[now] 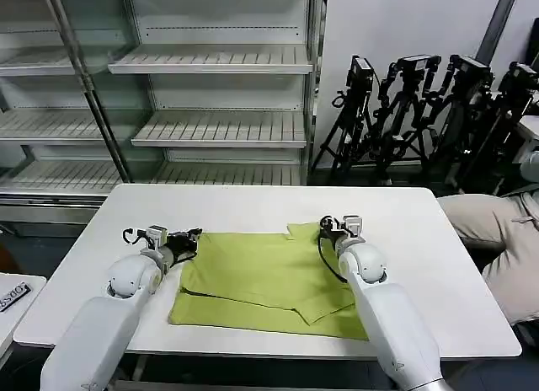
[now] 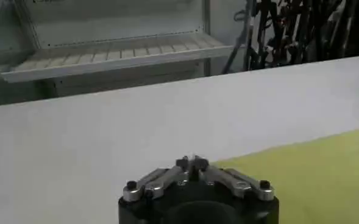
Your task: Fold and organize the clothes.
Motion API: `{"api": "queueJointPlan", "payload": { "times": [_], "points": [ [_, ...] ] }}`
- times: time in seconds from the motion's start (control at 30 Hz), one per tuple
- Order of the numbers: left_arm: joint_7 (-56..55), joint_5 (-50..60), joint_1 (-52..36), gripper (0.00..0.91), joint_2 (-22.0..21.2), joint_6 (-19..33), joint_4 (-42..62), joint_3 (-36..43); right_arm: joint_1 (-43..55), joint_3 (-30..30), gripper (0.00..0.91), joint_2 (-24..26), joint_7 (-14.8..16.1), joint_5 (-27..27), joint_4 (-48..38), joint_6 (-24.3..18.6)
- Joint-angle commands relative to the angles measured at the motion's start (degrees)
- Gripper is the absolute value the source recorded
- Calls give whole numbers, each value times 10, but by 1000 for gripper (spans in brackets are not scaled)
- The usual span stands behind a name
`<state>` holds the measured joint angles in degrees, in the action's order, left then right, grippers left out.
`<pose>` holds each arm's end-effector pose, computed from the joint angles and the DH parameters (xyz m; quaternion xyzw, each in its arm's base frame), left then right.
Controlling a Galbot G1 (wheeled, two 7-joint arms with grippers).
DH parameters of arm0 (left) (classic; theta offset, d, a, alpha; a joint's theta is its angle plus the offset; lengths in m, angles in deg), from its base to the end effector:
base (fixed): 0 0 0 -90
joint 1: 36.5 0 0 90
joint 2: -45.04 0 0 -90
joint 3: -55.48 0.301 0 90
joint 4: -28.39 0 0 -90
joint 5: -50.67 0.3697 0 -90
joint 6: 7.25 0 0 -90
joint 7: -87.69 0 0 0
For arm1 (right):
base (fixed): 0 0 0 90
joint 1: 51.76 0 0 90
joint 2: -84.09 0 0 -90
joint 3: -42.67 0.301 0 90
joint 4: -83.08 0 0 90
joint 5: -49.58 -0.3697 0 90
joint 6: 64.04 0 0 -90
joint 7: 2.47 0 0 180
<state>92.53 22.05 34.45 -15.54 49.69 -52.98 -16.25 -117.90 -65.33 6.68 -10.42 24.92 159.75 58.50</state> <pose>0.4478 0.0753 -0.2334 -0.1242 -0.9554 -0.0508 0.2631 0.4752 0.0243 -0.2285 0.0706 -0.9699 -0.0066 0.2328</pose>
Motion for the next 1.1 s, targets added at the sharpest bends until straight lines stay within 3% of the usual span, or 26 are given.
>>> {"api": "queueJointPlan", "payload": {
  "times": [0.03, 0.3, 0.63, 1.1],
  "points": [
    [0, -2, -1, 20, -1, -1, -3, -6, -12, 0, 0, 9, 0, -4, 46, -7],
    [-19, -23, 51, 20, 27, -1, -96, -30, -84, 9, 0, 55, -18, -51, 195, 6],
    [-38, -36, 160, 20, 54, 0, -220, -68, -238, 44, 0, 107, -18, -55, 364, 6],
    [-35, -10, 242, 20, 50, 1, -270, -106, -368, 105, 0, 122, -8, -20, 444, -1]
  ]
}}
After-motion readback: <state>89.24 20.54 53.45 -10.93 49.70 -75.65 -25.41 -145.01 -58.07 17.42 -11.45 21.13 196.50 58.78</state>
